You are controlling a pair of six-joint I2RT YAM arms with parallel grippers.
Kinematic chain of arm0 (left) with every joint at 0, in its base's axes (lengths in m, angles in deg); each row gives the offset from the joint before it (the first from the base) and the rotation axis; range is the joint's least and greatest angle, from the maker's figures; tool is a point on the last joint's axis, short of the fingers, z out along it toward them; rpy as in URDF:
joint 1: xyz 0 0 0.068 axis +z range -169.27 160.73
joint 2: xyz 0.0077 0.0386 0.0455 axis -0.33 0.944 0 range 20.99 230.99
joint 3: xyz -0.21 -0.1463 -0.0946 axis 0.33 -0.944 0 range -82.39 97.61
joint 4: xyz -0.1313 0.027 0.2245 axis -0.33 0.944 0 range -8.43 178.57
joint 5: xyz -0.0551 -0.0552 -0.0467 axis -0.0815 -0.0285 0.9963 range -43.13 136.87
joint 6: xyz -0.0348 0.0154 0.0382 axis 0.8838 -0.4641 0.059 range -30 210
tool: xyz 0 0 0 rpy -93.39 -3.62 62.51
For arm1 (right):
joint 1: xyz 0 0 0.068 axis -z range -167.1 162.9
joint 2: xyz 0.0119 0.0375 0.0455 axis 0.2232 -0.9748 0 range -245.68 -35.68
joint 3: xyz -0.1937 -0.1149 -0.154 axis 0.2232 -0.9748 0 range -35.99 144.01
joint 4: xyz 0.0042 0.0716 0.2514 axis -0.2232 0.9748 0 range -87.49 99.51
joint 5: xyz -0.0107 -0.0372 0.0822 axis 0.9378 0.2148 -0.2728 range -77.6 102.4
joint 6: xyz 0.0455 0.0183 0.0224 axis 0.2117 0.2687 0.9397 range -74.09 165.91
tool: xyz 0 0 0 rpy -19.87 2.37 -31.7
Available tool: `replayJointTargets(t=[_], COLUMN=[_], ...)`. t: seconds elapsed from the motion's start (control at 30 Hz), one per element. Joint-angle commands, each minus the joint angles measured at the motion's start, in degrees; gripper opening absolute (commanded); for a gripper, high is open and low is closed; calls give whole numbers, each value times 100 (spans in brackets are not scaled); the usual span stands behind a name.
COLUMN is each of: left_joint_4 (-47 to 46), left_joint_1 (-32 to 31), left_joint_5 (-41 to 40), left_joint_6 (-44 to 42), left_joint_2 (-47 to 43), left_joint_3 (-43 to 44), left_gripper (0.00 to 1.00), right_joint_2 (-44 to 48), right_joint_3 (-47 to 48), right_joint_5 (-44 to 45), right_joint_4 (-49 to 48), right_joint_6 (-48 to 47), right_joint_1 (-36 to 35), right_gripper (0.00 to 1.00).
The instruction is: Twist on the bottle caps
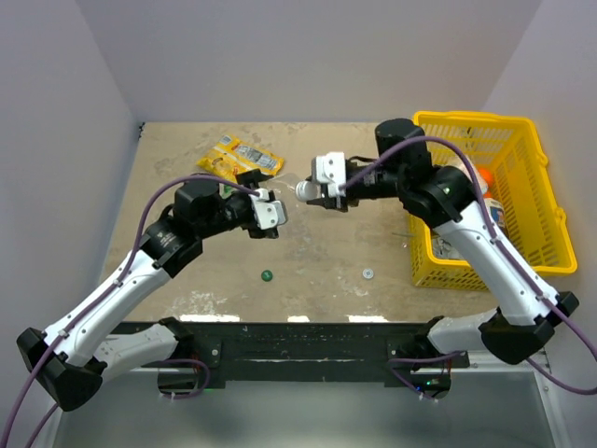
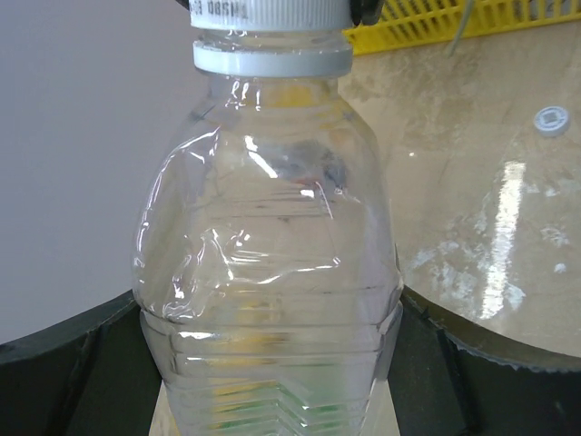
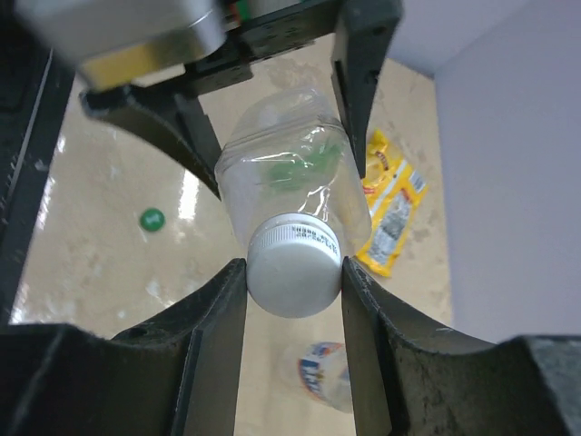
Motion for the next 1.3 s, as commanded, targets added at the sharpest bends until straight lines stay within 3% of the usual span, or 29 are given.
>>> replayJointTargets(t=[0.0, 0.1, 0.23, 0.4, 0.57, 0.67, 0.77, 0.8, 0.83, 0.9, 0.97, 1.07, 1.13, 1.17, 1.2, 1.27], left_joint_4=[-1684, -2255, -3047, -4223, -5348, -5396, -4627, -4335, -3992, -2982, -1800, -828, -414, 6, 184, 588], left_joint_1=[-119, -242, -357, -664, -875, -893, -885, -876, -876, -867, -823, -675, -508, -306, -200, -24], left_joint_5=[-937, -1483, -1949, -2722, -3110, -3400, -3787, -3918, -3963, -3946, -3692, -2998, -2051, -1595, -729, -46], left_joint_6=[-354, -749, -1329, -2629, -4060, -4135, -3732, -3590, -3424, -2783, -2021, -1186, -822, -533, -383, 12], left_joint_2=[-181, -190, -277, -287, -234, -164, -190, -233, -260, -321, -348, -392, -410, -410, -375, -296], left_joint_3=[-123, -272, -701, -1203, -1854, -1942, -1776, -1732, -1601, -1486, -1205, -950, -714, -607, -493, -203], left_gripper=[0, 0, 0, 0, 0, 0, 0, 0, 0, 0, 0, 0, 0, 0, 0, 0], right_joint_2=[-567, -971, -1464, -1720, -1904, -1975, -1940, -1957, -1992, -2115, -2116, -1704, -987, -695, -431, 334], right_joint_3=[245, 604, 1141, 1010, 957, 913, 1062, 1202, 1577, 2018, 2415, 2268, 1505, 1171, 524, -59], right_joint_5=[-14, -40, -496, -1014, -1156, -1235, -1437, -1481, -1630, -1832, -2218, -2203, -2098, -1845, -1451, -869], right_joint_4=[-730, -819, -757, -1169, -1363, -1434, -1592, -1618, -1584, -1548, -1557, -1014, -609, -529, -302, -29], right_joint_6=[2707, 3945, 4871, 6337, 6683, 6762, 6745, 6710, 6666, 6517, 6429, 5150, 3621, 3120, 1966, 791], right_joint_1=[-103, -95, -42, 116, 291, 432, 843, 1020, 1222, 1854, 2372, 2516, 2429, 2202, 2034, 1413], right_gripper=[0, 0, 0, 0, 0, 0, 20, 40, 49, 59, 62, 64, 65, 64, 65, 65])
